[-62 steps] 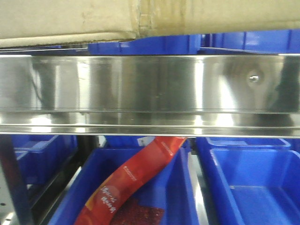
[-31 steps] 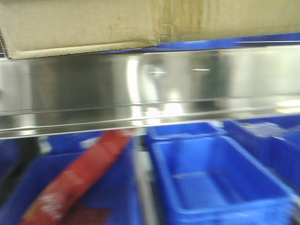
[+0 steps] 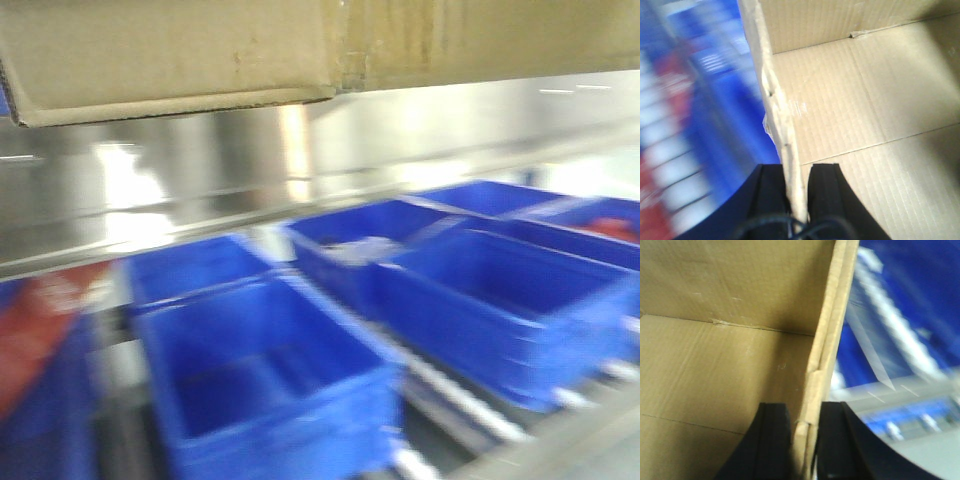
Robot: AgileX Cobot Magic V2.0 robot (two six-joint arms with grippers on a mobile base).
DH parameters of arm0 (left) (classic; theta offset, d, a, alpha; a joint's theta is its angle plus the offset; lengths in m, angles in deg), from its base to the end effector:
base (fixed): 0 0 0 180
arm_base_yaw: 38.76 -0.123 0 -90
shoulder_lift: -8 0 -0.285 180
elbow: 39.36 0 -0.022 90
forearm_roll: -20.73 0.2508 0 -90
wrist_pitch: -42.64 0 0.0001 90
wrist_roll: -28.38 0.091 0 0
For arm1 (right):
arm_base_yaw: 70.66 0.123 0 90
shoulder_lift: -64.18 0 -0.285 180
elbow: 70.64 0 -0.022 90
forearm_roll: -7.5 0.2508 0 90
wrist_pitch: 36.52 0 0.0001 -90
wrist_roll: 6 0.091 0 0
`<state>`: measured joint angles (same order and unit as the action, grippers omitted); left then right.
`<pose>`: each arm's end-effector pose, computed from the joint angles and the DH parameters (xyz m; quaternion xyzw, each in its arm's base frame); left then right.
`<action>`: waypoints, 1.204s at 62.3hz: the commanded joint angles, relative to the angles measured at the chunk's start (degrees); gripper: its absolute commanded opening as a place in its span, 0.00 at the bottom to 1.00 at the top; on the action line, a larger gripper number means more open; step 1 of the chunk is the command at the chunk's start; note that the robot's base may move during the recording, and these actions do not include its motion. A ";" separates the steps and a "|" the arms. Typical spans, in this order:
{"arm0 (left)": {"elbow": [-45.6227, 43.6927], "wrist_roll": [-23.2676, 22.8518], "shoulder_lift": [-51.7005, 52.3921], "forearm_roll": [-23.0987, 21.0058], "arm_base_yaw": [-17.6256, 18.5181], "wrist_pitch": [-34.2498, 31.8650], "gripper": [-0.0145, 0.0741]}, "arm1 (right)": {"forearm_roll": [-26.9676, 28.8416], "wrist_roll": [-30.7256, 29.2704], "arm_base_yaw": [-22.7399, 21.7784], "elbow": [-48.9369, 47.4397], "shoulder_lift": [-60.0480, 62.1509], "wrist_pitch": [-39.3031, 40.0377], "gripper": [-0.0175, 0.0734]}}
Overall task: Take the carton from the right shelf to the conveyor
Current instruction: 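Hold the carton with both grippers while the base turns away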
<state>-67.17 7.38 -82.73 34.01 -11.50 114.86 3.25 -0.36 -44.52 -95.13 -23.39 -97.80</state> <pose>0.2580 -0.1105 0.4792 0.0408 0.9173 -0.0498 0.3930 0.2509 0.1165 0.4897 -0.1578 0.8696 0.0920 0.4587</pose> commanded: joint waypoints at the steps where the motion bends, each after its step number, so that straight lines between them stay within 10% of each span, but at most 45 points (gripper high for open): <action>1: -0.43 0.83 0.69 -4.59 1.14 -3.54 0.15 | 2.43 -0.63 0.29 -0.32 0.47 4.03 0.13; 75: -0.43 0.83 0.69 -3.69 1.14 -3.52 0.15 | 2.43 -0.63 0.29 -0.32 0.47 5.17 0.13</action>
<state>-67.17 7.38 -82.73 34.22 -11.50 114.75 3.25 -0.36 -44.62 -95.13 -23.39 -96.80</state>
